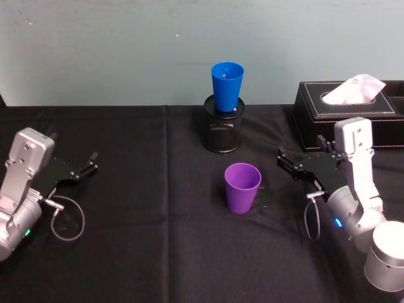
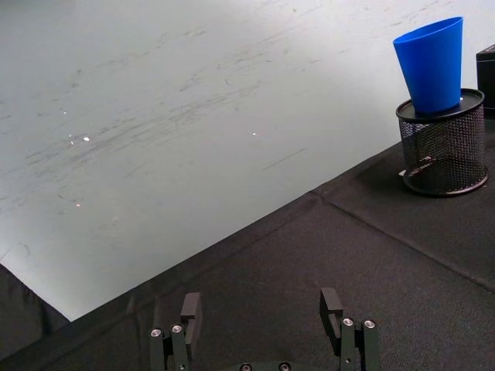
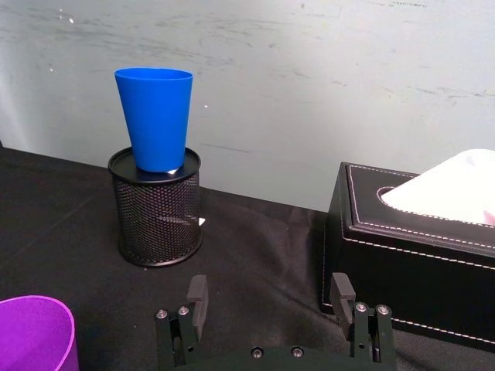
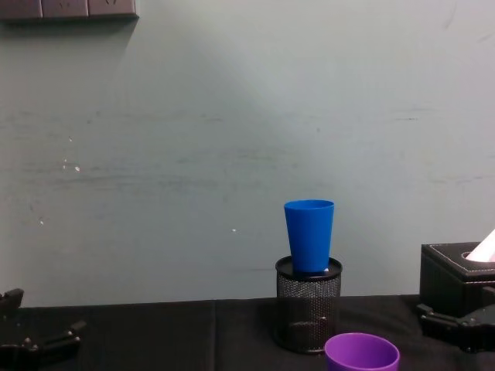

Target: Pick up one cup with a gripper and tap it against the other cup.

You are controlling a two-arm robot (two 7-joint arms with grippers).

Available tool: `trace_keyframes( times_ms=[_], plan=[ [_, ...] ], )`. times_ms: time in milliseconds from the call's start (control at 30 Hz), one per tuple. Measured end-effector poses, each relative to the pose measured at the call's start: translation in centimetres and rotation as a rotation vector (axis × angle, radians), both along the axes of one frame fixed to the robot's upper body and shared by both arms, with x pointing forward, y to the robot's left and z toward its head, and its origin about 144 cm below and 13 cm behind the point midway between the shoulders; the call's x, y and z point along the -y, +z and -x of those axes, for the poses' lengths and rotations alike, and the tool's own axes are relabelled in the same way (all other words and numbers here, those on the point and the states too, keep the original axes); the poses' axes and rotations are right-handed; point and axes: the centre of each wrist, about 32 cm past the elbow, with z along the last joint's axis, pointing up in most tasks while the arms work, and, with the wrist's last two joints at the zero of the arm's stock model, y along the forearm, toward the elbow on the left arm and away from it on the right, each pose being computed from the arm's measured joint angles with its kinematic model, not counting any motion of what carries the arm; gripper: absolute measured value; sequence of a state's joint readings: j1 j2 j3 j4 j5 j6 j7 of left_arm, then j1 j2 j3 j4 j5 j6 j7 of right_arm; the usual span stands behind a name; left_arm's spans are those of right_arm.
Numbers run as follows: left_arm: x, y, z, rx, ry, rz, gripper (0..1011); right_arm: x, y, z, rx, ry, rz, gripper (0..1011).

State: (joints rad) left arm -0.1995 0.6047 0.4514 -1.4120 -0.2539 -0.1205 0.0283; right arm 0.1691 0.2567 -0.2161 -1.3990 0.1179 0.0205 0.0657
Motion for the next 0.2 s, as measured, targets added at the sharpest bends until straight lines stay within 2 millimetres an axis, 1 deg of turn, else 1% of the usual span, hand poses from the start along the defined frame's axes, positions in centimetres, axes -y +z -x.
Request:
trace_keyframes(
  times_ms=[200],
  plan=[
    [0.00,0.00,0.00,0.000,0.000,0.000,1000,0.00,0.00,0.00,0.000,0.000,0.000,1003]
  ],
)
